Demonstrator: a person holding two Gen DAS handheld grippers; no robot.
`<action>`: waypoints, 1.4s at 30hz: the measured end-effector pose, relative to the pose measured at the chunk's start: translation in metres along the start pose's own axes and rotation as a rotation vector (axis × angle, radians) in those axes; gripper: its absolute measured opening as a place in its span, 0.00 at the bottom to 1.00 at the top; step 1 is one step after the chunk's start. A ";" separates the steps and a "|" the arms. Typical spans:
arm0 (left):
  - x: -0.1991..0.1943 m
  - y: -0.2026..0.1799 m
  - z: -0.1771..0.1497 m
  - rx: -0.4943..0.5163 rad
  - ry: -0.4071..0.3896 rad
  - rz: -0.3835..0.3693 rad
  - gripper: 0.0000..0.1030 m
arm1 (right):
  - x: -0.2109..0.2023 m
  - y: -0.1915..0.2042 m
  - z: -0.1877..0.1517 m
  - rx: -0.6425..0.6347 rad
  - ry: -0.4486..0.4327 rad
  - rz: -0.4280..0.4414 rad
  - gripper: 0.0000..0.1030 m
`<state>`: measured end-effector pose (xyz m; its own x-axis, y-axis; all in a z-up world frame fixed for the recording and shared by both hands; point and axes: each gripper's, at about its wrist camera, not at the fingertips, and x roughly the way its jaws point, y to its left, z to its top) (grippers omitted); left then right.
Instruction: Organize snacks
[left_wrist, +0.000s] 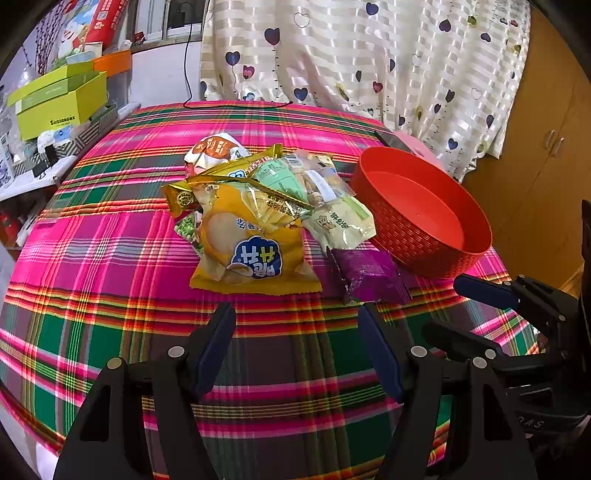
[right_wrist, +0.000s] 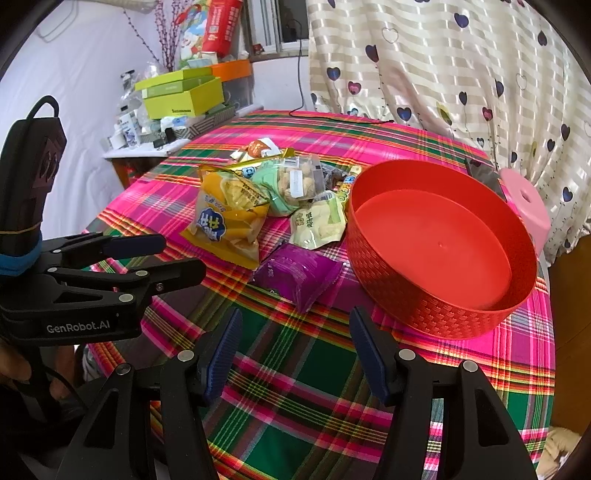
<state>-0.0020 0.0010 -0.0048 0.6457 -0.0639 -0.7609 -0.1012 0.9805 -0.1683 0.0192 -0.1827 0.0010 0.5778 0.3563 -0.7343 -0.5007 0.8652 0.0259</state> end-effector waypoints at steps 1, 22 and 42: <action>0.000 0.000 0.000 0.001 0.000 0.001 0.68 | -0.001 0.000 0.001 0.000 -0.001 0.001 0.58; -0.001 0.012 0.005 -0.022 -0.007 -0.007 0.68 | 0.002 0.000 0.007 0.005 -0.010 0.008 0.58; -0.005 0.068 0.027 -0.120 -0.070 0.048 0.68 | 0.029 0.011 0.038 -0.014 0.002 0.048 0.58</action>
<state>0.0080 0.0729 0.0048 0.6884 -0.0006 -0.7253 -0.2200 0.9527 -0.2095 0.0551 -0.1489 0.0056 0.5518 0.3967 -0.7336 -0.5370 0.8420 0.0514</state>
